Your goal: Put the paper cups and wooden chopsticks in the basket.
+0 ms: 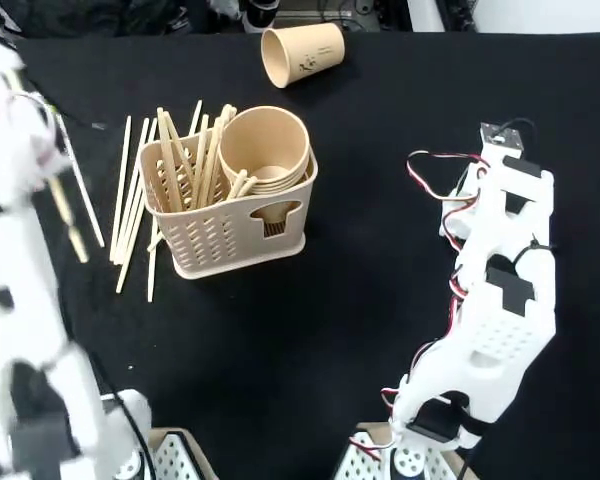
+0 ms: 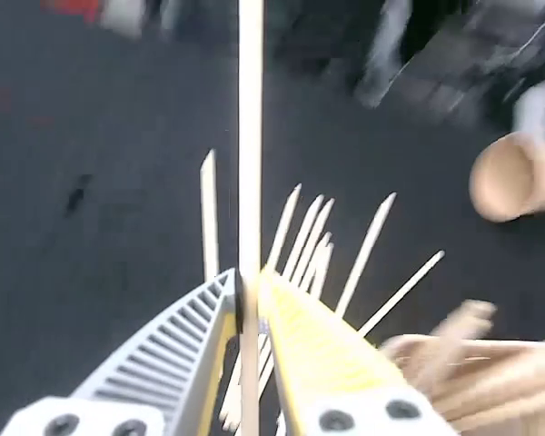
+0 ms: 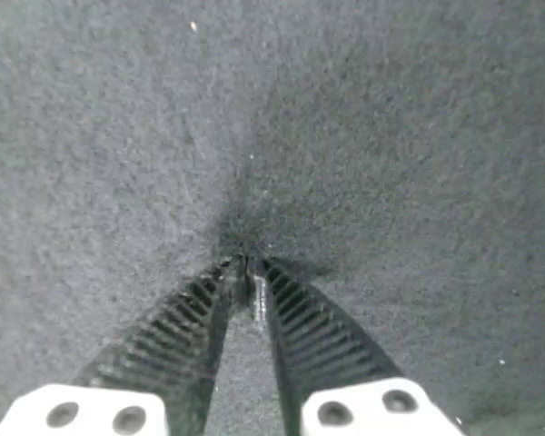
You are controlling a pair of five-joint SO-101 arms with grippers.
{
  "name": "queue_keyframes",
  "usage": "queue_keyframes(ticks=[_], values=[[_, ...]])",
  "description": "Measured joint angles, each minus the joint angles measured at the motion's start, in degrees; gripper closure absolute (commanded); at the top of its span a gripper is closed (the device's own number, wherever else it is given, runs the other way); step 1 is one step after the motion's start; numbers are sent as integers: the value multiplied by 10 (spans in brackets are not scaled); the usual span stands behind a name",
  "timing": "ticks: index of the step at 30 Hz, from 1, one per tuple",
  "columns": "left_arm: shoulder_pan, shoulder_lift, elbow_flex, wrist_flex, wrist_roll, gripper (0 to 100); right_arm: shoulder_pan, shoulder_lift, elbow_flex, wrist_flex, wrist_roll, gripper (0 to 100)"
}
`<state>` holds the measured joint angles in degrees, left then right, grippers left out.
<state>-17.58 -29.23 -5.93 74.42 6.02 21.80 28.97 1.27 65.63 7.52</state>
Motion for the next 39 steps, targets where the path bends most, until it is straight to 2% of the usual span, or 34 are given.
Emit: queue_keyframes(ticks=[6,12,16,19,22,25,30,37,39], values=[[84,-273,266,-261,-2,971,0,0,0,0,0,986],[198,-511,547,-532,-3,971,0,0,0,0,0,986],[223,-563,695,-680,-3,971,0,0,0,0,0,986],[230,-549,762,-731,-3,961,0,0,0,0,0,986],[230,-528,776,-717,-3,864,0,0,0,0,0,986],[229,-515,753,-637,-3,802,0,0,0,0,0,986],[230,-493,669,-492,14,798,0,0,0,0,0,986],[229,-455,568,-413,23,802,0,0,0,0,0,986],[206,-447,534,-386,37,799,0,0,0,0,0,986]])
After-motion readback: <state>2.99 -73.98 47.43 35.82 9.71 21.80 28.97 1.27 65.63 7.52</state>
